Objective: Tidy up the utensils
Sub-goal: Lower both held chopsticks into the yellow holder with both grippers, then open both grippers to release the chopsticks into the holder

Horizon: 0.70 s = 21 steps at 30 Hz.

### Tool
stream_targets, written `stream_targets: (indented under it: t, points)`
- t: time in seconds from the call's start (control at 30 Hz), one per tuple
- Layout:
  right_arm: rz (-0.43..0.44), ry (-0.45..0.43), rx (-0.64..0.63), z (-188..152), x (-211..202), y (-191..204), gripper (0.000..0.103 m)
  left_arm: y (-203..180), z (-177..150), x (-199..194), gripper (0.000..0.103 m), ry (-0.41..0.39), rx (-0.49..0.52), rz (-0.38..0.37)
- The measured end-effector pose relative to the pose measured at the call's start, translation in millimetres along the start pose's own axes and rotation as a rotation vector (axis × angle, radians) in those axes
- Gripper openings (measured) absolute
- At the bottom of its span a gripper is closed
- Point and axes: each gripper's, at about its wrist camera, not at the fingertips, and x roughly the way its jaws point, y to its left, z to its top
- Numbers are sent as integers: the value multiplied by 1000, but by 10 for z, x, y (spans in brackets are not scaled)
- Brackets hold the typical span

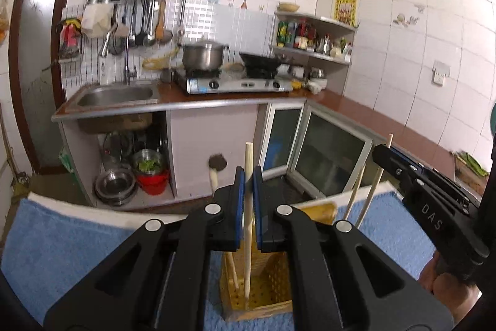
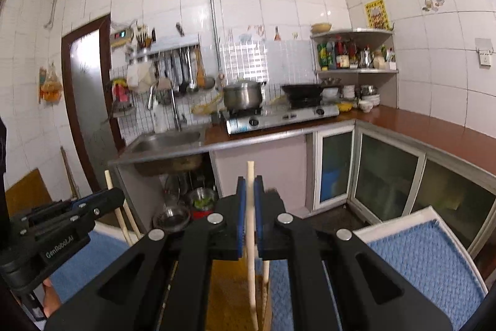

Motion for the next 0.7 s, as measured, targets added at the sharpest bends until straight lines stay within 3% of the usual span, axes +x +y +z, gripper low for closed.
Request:
stream_targets:
  t: [0.17,0.33,0.37,0.4,0.43,0.47,0.6,0.7]
  points:
    - [-2,61,7,-322,130,-85,6,14,-272,135,4,37,7,18]
    - [31,99,20,-441,151,-151,9,51,-333,106,6,59,-13,19]
    - [23,102,20,-453,124,-157,15,46,-330,75,9,58,-16,22]
    - [16,103,20,-442,81,-171,21,50,-319,33,22,55,-20,27]
    - [19,102,21,-424,37,-185,38,58,-301,-36,35,49,-25,35]
    - [15,98,21,-411,-3,-193,47,59,-278,-89,40,42,-26,37]
    - [-12,87,-1,-321,-278,-223,48,91,-217,-350,58,44,-38,67]
    - [-36,98,-2,-319,-457,-265,61,205,-240,-555,79,55,-77,83]
